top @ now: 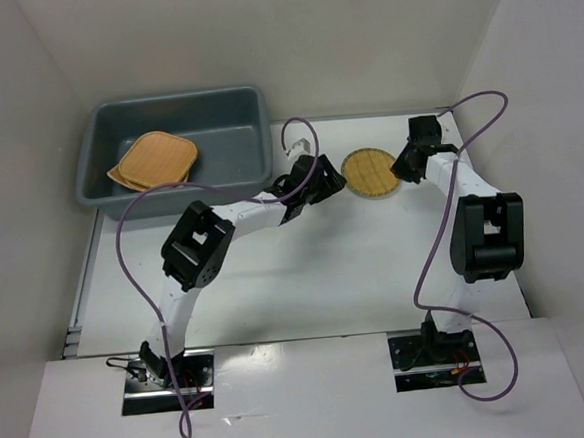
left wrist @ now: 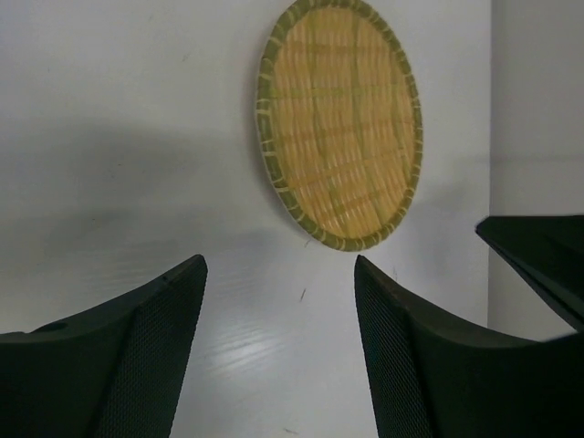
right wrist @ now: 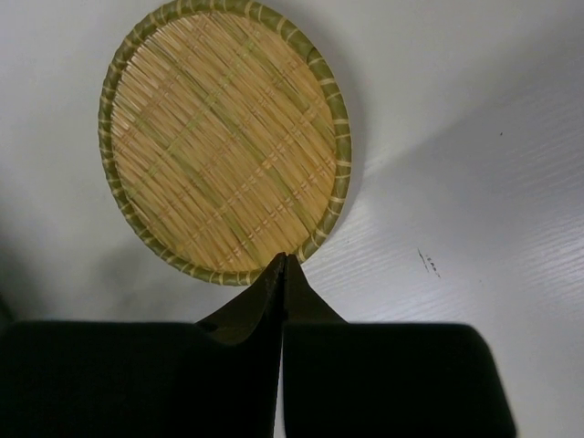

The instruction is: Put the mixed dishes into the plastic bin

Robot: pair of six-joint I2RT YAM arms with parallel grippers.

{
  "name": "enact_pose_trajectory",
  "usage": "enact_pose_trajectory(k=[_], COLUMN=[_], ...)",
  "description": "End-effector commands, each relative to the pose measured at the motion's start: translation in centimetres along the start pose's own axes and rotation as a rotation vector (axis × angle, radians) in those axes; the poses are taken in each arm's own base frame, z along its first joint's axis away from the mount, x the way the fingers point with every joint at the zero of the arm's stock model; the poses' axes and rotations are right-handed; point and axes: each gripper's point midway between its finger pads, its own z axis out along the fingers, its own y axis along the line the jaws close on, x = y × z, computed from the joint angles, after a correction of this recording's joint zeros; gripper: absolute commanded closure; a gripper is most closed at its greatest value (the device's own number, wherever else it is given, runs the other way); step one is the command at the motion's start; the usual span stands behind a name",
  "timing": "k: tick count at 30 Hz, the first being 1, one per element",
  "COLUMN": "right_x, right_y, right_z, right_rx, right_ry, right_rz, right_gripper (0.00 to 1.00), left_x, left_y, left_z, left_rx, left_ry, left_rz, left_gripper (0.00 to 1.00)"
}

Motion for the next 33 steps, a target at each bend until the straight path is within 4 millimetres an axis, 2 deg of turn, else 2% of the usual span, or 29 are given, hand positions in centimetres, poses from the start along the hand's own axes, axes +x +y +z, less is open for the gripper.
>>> enact_pose_trajectory(k=[1, 3, 5, 6, 7, 9, 10, 11, 13, 15, 18, 19, 20, 21, 22, 24, 26, 27, 28, 30, 32, 33], right_x=[-1.7, -2.1, -1.6, -1.8, -1.1, -0.8, -0.5, -0.4, 0.1, 0.6, 1.6, 1.8, 2.1, 2.2, 2.2, 2.3, 2.3, 2.4, 2.4, 2.6, 2.8, 2.6], right_y=[1.4, 1.6, 1.2, 1.4, 0.9, 1.1, 1.0, 0.9, 0.4, 0.0, -1.1, -1.2, -1.5, -1.6, -1.9, -2.0, -2.0, -1.9, -1.9, -2.0, -1.8, -1.6], right_z=[-1.0, -2.1, -2.7, -4.0, -4.2, -5.3, -6.3, -6.7, -7.5, -7.9, -8.5, -8.6, -8.9, -9.2, -9.3, -9.5, -9.5, -9.5, -9.5, -9.3, -9.3, -9.3], right_rx=[-0.044, -0.062, -0.063, -0.087, -0.082, -0.101, -0.117, -0.122, -0.122, -0.117, -0.103, -0.103, -0.1, -0.1, -0.089, -0.092, -0.092, -0.099, -0.099, -0.093, -0.098, -0.104], right_ry=[-0.041, -0.066, -0.065, -0.08, -0.072, -0.086, -0.092, -0.096, -0.096, -0.09, -0.087, -0.087, -0.084, -0.084, -0.092, -0.096, -0.096, -0.09, -0.09, -0.084, -0.08, -0.087], right_rz=[0.006, 0.008, 0.018, 0.019, 0.031, 0.038, 0.039, 0.05, 0.05, 0.05, 0.049, 0.049, 0.04, 0.04, 0.041, 0.041, 0.041, 0.04, 0.04, 0.031, 0.024, 0.025], right_gripper=[1.0, 1.0, 1.0, 1.0, 1.0, 1.0, 1.0, 1.0, 1.0, 1.0, 1.0, 1.0, 1.0, 0.99, 0.99, 0.98, 0.98, 0.98, 0.98, 0.95, 0.93, 0.86], left_x=[0.1, 0.1, 0.6, 0.6, 1.2, 0.7, 1.1, 0.6, 1.0, 0.9, 1.6, 2.3, 2.0, 2.0, 2.8, 2.5, 3.2, 3.2, 3.0, 3.2, 2.6, 2.3], left_y=[-0.5, -1.6, -1.1, -0.9, -0.3, -0.8, -0.3, -0.8, -0.3, -0.7, 0.0, 0.7, 0.2, 0.2, 1.1, 0.2, 1.0, 1.0, 0.7, 0.7, 0.3, 0.0], left_z=[2.3, 3.0, 4.2, 4.5, 5.1, 5.6, 6.1, 6.3, 7.2, 7.6, 8.8, 9.4, 9.7, 9.9, 10.6, 11.0, 11.6, 11.8, 11.9, 12.1, 11.6, 11.3], left_rx=[0.007, 0.028, 0.033, 0.025, 0.015, 0.032, 0.023, 0.032, 0.023, 0.033, 0.026, 0.01, 0.018, 0.021, -0.002, 0.019, 0.002, -0.002, -0.003, -0.01, -0.016, -0.014], left_ry=[-0.061, -0.074, -0.076, -0.085, -0.079, -0.103, -0.098, -0.113, -0.118, -0.121, -0.116, -0.108, -0.111, -0.113, -0.102, -0.101, -0.093, -0.092, -0.091, -0.078, -0.089, -0.09], left_rz=[-0.107, -0.129, -0.155, -0.168, -0.177, -0.21, -0.217, -0.231, -0.262, -0.288, -0.33, -0.352, -0.367, -0.367, -0.362, -0.385, -0.397, -0.408, -0.408, -0.395, -0.371, -0.342], left_gripper=[0.27, 0.27, 0.27, 0.27, 0.27, 0.27, 0.27, 0.27, 0.27, 0.29, 0.42, 0.47, 0.51, 0.53, 0.56, 0.6, 0.66, 0.71, 0.83, 0.98, 1.0, 1.0])
